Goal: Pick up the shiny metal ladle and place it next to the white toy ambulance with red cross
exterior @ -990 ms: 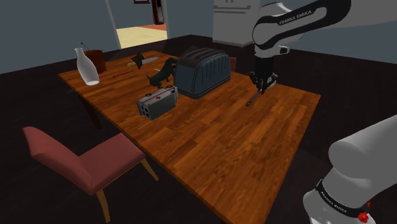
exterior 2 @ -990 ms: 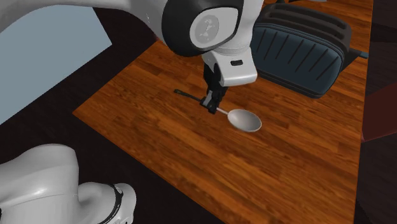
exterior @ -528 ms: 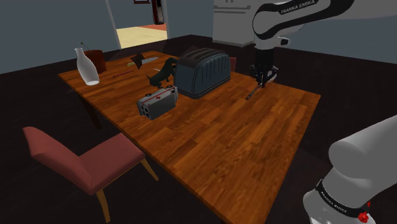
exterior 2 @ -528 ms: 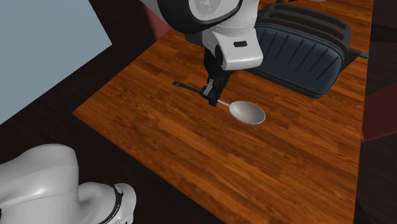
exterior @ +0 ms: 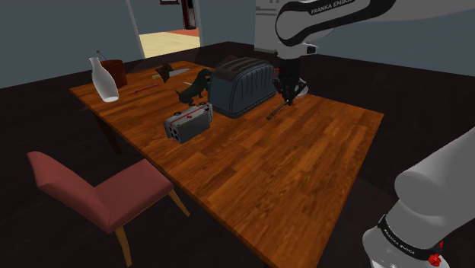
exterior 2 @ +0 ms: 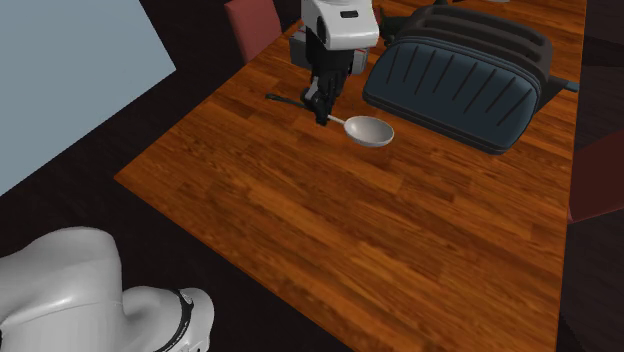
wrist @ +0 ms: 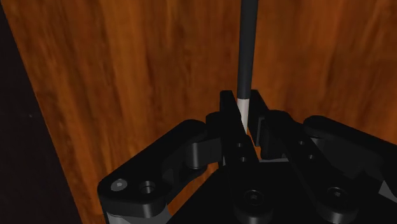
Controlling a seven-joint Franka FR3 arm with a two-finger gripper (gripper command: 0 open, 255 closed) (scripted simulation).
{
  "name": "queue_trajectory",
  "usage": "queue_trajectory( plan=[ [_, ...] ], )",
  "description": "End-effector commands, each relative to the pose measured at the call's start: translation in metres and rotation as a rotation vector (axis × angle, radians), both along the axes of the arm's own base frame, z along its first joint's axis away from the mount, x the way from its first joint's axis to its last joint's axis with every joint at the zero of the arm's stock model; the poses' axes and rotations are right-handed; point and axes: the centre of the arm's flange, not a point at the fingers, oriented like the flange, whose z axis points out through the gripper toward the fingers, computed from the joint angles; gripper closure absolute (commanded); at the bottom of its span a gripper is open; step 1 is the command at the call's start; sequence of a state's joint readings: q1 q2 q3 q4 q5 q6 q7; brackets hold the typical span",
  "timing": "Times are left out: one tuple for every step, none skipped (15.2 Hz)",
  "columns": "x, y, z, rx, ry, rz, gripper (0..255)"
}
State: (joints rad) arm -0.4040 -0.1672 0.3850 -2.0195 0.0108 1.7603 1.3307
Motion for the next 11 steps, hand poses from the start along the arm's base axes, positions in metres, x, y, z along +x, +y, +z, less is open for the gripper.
queue_trajectory(
  plan=[
    [0.017,0.022,-0.001,0.000,0.000,-0.002,255],
    [0.025,0.033,-0.001,0.000,0.000,-0.002,255],
    [0.033,0.044,-0.001,0.000,0.000,-0.002,255],
    [0.040,0.054,-0.001,0.000,0.000,-0.002,255],
    [0.048,0.065,-0.001,0.000,0.000,-0.002,255],
    [0.055,0.076,-0.001,0.000,0.000,-0.002,255],
    [0.063,0.087,-0.001,0.000,0.000,-0.002,255],
    [0.071,0.097,-0.001,0.000,0.000,-0.002,255],
    [0.078,0.108,-0.001,0.000,0.000,-0.002,255],
    [0.086,0.119,-0.001,0.000,0.000,-0.002,255],
    [0.093,0.130,-0.001,0.000,0.000,-0.002,255]
  ],
)
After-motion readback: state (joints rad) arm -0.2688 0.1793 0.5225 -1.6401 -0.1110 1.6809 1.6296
